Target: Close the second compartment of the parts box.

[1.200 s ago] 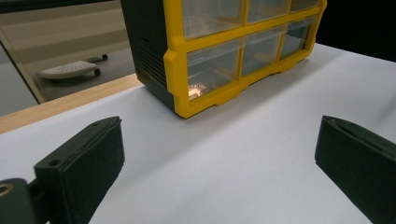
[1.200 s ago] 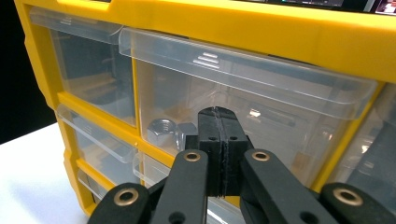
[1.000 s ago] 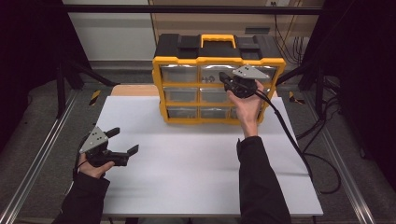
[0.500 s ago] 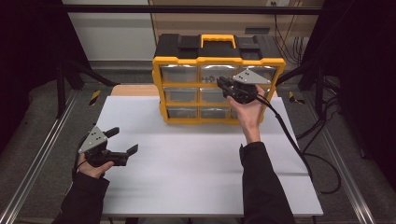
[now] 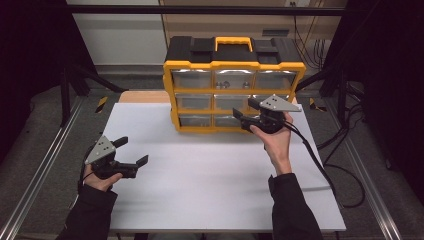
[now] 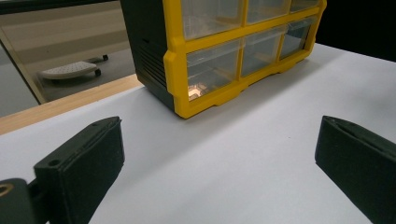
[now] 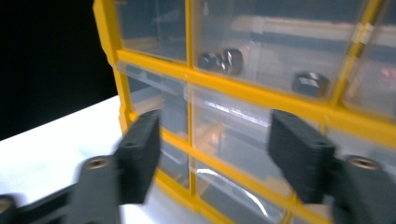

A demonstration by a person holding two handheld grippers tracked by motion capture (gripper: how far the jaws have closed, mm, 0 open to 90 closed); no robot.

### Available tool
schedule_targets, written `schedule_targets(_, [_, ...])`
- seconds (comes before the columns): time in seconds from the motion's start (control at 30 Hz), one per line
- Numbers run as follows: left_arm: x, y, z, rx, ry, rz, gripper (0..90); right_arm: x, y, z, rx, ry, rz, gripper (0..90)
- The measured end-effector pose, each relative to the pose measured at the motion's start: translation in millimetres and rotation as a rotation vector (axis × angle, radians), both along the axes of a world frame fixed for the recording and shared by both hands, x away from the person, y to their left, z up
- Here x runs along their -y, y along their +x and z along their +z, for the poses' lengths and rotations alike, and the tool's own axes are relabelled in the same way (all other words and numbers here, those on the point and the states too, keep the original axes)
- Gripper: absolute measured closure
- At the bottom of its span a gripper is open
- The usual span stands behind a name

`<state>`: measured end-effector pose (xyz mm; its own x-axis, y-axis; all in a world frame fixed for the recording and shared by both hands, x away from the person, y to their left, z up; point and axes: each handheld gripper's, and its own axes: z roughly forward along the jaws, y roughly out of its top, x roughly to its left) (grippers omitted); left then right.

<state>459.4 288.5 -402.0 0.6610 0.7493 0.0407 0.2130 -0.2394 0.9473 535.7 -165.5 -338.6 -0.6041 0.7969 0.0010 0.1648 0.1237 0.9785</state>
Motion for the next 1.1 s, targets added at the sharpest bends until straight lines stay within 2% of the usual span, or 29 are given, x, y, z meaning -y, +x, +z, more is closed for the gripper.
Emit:
schedule_targets(0.07, [0.1,0.1,-0.3,-0.001,0.002,0.001,0.5,4.7,-4.6,-4.1,-0.016,0.004,-0.015,23.2])
schedule_targets(0.13, [0.1,0.1,-0.3,-0.001,0.001,0.000,0.5,8.3,-7.6,-6.0,-0.006,-0.014,-0.024,17.4])
schedule_targets(0.27, [0.2,0.1,-0.5,-0.003,0.003,0.001,0.5,13.2,-16.2,-10.8,-0.011,-0.004,-0.035,5.9])
schedule_targets(0.37, [0.2,0.1,-0.6,-0.004,0.002,0.001,0.4,16.7,-23.3,-15.7,-0.009,-0.027,-0.047,2.4])
schedule_targets(0.6, [-0.1,0.1,-1.1,-0.005,-0.004,0.001,0.3,28.4,-37.2,-26.2,-0.016,-0.005,-0.039,0.7])
schedule_targets(0.87, [0.7,-0.2,-2.2,-0.007,-0.003,0.000,0.2,43.3,-55.3,-42.7,-0.024,-0.012,-0.034,0.6])
schedule_targets(0.97, [0.5,-0.5,-2.7,-0.007,-0.005,0.002,0.2,47.4,-61.6,-48.8,-0.032,0.005,-0.026,0.7])
schedule_targets(1.0, [0.5,-0.6,-2.9,-0.007,-0.006,0.003,0.2,49.7,-64.2,-51.7,-0.032,-0.010,-0.026,0.6])
schedule_targets(1.1, [0.1,-0.7,-4.0,-0.008,-0.003,0.004,0.2,53.4,-69.5,-57.7,-0.041,-0.008,-0.021,0.6])
